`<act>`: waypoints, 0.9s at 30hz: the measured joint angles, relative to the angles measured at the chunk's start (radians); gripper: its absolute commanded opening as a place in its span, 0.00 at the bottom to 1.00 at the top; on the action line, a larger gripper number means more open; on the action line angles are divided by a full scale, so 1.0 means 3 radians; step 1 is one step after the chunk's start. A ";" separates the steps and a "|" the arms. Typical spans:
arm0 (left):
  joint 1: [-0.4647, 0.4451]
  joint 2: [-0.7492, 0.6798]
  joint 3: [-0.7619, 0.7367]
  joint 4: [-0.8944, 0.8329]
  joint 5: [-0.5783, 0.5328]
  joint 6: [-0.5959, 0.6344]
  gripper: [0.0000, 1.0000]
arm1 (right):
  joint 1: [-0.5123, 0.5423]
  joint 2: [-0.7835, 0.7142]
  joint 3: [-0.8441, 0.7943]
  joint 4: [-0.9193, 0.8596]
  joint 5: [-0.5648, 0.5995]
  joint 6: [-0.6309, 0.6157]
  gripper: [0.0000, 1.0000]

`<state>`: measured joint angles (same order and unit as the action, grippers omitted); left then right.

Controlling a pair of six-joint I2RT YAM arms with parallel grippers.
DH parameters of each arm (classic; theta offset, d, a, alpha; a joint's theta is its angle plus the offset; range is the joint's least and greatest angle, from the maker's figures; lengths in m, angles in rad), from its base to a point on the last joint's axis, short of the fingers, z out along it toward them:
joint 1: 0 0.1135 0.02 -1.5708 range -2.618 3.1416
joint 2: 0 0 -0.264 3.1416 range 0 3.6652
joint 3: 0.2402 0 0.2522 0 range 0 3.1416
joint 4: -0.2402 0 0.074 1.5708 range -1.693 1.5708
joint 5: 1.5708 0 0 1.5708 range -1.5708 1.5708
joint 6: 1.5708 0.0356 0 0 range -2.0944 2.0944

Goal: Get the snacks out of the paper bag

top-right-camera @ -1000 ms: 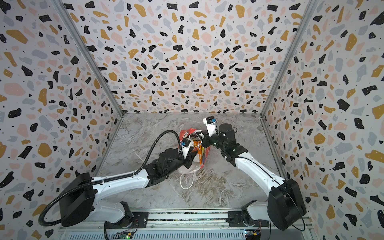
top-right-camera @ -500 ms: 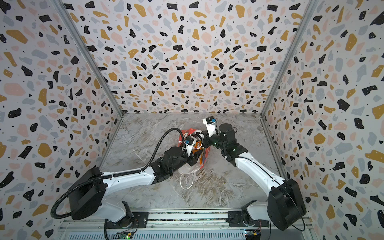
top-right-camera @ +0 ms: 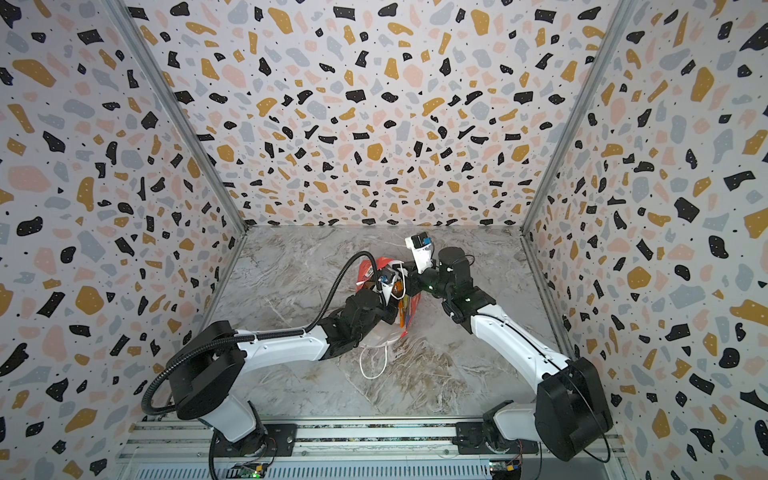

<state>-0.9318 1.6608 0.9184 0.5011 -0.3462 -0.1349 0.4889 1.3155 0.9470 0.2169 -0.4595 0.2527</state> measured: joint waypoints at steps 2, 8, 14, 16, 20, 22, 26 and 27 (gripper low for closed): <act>0.0005 0.0048 0.0003 0.0010 0.0000 -0.0005 0.15 | 0.0000 0.0000 0.0000 -0.0001 -0.0003 0.0000 0.00; 0.0039 0.0078 0.0003 0.0000 0.0019 0.0003 0.00 | 0.0000 0.0000 0.0000 0.0000 0.0013 0.0000 0.00; 0.0048 -0.0052 -0.0006 -0.0089 0.0065 0.0004 0.00 | 0.0000 0.0000 0.0000 0.0000 0.0031 0.0000 0.00; 0.0053 -0.0165 -0.0015 -0.0125 0.0093 0.0004 0.00 | 0.0000 0.0000 0.0000 0.0001 0.0041 0.0000 0.00; 0.0058 -0.0439 -0.0060 -0.0174 0.0192 0.0005 0.00 | 0.0000 0.0000 0.0000 0.0003 0.0085 0.0000 0.00; 0.0064 -0.0551 -0.0083 -0.0200 0.0270 0.0004 0.00 | -0.0005 0.0000 0.0000 0.0004 0.0102 0.0000 0.00; 0.0065 -0.0757 -0.0156 -0.0203 0.0465 0.0004 0.00 | -0.0024 0.0000 0.0000 0.0006 0.0123 0.0003 0.00; 0.0065 -0.0805 -0.0187 -0.0202 0.0502 0.0004 0.00 | -0.0024 0.0000 0.0000 0.0006 0.0125 0.0004 0.00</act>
<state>-0.9123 1.4193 0.8623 0.4404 -0.1955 -0.1337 0.4816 1.3155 0.9470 0.2188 -0.4221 0.2539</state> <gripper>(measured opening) 0.047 0.051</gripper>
